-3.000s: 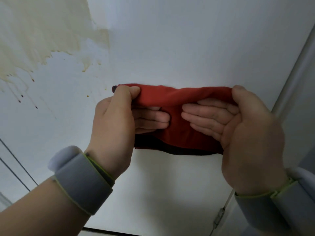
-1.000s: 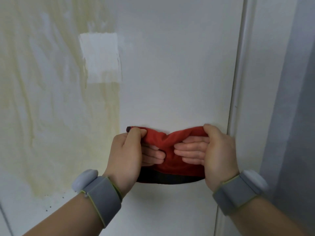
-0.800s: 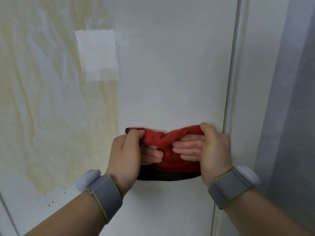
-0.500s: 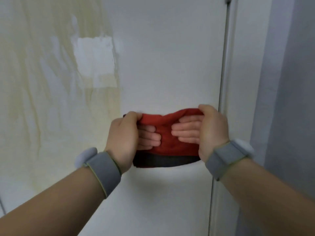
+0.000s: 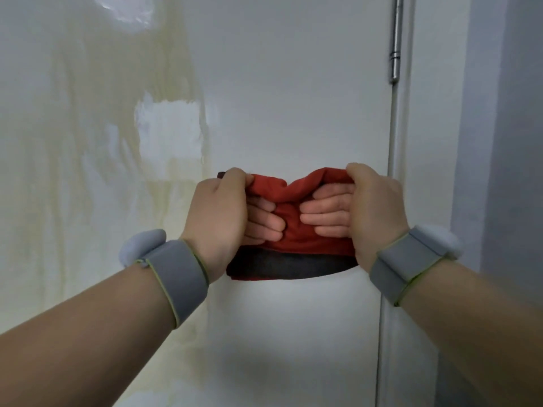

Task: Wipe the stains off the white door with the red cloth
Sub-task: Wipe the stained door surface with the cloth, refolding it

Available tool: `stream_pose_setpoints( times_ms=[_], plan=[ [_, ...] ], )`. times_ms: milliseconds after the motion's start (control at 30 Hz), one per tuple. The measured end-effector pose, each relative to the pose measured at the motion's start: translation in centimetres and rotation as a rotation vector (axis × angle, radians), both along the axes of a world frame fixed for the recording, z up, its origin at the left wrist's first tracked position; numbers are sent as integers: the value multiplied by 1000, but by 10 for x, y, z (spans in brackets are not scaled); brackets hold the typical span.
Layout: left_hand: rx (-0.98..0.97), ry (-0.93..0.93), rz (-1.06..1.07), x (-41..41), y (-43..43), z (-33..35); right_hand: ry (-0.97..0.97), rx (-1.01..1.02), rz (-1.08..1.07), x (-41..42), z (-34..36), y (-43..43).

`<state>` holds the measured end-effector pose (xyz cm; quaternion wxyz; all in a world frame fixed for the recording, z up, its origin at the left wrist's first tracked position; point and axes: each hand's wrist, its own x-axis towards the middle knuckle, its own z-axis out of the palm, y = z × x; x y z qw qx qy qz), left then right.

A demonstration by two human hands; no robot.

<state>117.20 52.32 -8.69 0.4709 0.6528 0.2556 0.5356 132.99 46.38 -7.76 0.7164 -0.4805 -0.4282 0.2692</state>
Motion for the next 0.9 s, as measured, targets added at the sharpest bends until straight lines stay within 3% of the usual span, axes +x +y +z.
stream_pose_setpoints(
  times_ms=[500, 667, 767, 900],
  plan=[
    [-53, 121, -30, -6, -12, -23, -35, 54, -172, -11, -41, -3],
    [-91, 183, -22, -7, -19, 4, 26, -210, 20, -10, 1, -16],
    [-68, 146, -10, -7, -16, 37, 8, -128, 26, -7, 38, -16],
    [15, 100, 11, -8, -10, 95, -63, -110, 190, -1, 103, -24]
  ],
)
